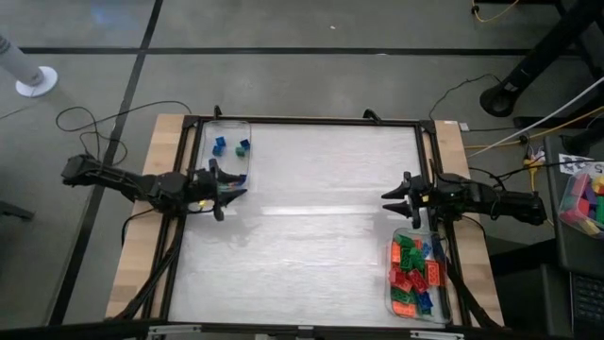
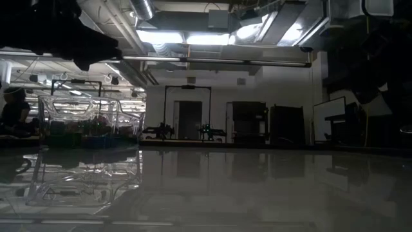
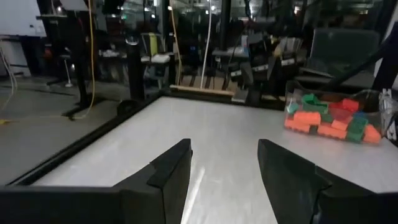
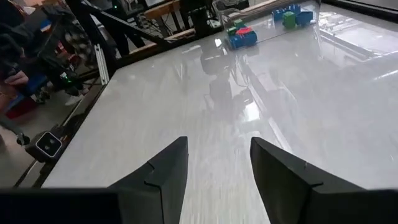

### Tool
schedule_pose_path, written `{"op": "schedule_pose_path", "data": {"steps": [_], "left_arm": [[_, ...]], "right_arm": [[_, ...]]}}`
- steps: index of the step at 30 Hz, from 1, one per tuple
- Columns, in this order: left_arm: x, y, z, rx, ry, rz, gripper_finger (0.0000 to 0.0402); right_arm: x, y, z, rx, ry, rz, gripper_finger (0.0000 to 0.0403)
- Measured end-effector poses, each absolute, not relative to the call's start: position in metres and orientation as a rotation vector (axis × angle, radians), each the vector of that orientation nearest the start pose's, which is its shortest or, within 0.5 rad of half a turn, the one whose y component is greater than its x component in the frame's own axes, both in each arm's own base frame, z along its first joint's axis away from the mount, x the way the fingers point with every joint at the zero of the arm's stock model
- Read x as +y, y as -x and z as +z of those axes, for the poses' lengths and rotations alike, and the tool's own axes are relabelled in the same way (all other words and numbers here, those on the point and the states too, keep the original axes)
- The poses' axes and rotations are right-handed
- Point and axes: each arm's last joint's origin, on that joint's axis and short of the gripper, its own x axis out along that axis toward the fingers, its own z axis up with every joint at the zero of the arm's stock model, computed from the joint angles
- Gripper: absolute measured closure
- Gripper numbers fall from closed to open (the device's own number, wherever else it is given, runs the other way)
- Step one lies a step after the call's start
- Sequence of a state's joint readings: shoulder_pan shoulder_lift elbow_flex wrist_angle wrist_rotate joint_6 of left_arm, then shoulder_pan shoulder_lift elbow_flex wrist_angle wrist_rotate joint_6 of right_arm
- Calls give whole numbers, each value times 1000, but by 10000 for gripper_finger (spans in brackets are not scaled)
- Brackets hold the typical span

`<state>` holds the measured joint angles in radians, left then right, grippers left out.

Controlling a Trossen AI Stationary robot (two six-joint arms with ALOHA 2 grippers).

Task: Sort blocks by size
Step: Return to Home Position

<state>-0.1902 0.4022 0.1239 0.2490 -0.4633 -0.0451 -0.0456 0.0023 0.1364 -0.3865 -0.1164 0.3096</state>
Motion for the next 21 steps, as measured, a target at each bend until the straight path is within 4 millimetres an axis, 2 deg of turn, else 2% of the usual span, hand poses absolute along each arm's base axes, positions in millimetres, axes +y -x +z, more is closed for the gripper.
{"op": "schedule_pose_path", "data": {"steps": [7,15,21], "left_arm": [[-9,-114,194,-38,26,273,229],[-6,-101,183,-130,23,274,229],[-6,-94,177,-106,13,260,229]], "right_arm": [[-1,-86,178,199,-324,40,228],[-1,-86,183,151,-320,29,228],[-1,-85,187,141,-343,18,228]]}}
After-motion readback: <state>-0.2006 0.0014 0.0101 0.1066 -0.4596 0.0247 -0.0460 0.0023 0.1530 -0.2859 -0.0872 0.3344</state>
